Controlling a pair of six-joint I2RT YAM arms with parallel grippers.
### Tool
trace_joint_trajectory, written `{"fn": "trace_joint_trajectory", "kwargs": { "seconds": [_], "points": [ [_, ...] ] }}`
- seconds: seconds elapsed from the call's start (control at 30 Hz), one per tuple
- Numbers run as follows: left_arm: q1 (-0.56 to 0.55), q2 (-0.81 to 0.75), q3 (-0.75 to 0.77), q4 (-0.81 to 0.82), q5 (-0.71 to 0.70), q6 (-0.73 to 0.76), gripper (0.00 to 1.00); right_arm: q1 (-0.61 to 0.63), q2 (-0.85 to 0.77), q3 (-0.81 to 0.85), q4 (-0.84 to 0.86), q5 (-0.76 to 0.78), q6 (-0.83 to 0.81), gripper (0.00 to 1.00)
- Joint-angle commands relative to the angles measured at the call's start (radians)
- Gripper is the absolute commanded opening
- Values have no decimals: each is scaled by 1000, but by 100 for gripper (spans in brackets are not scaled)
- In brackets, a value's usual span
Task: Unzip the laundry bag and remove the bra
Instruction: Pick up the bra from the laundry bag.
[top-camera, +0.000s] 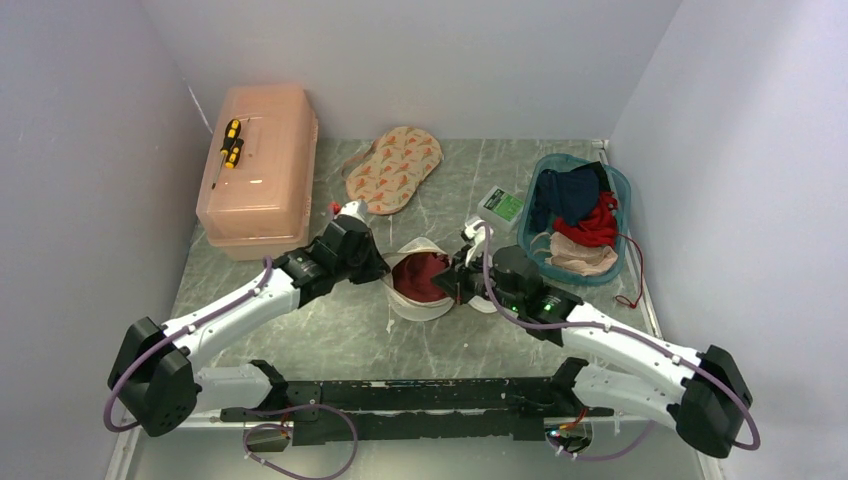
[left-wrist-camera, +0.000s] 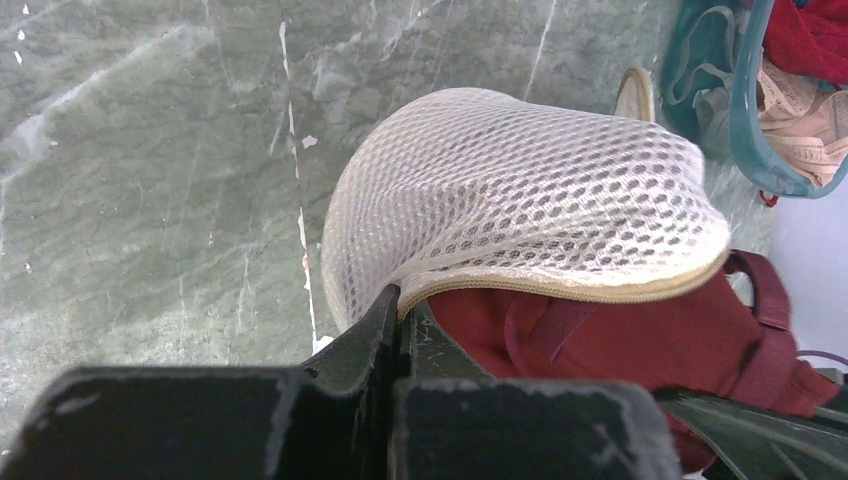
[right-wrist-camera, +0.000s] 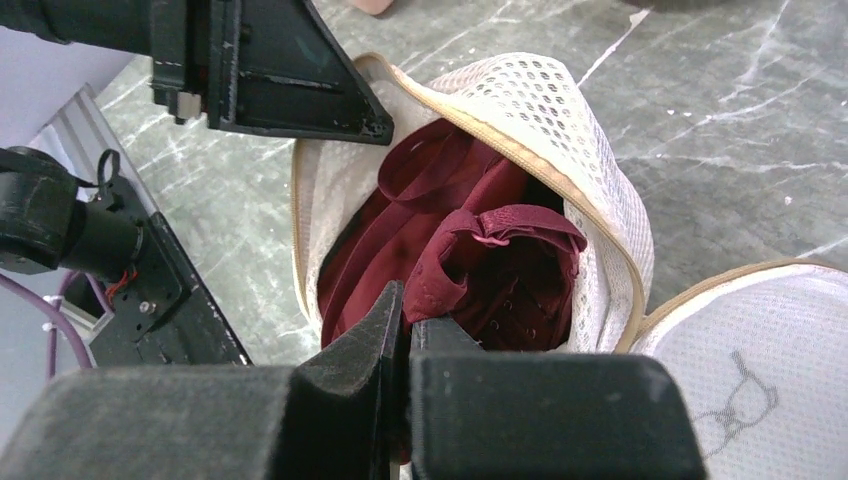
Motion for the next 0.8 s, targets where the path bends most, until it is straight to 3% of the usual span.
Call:
{"fn": "trace_joint_trajectory", "kwargs": {
  "seconds": [0.0, 0.33, 0.5, 0.77],
  "points": [
    [10, 4, 24, 0, 3, 22, 3, 3, -86, 1, 29, -21, -15, 0],
    [14, 15, -38, 76, 46, 1, 3, -3, -217, -11, 84, 37, 119, 0],
    [13, 13, -25, 116, 70, -8, 3, -5, -159, -5, 95, -57, 103, 0],
    [13, 29, 115, 106, 103, 26, 3, -3, -85, 15, 22, -139, 23, 0]
  ]
}}
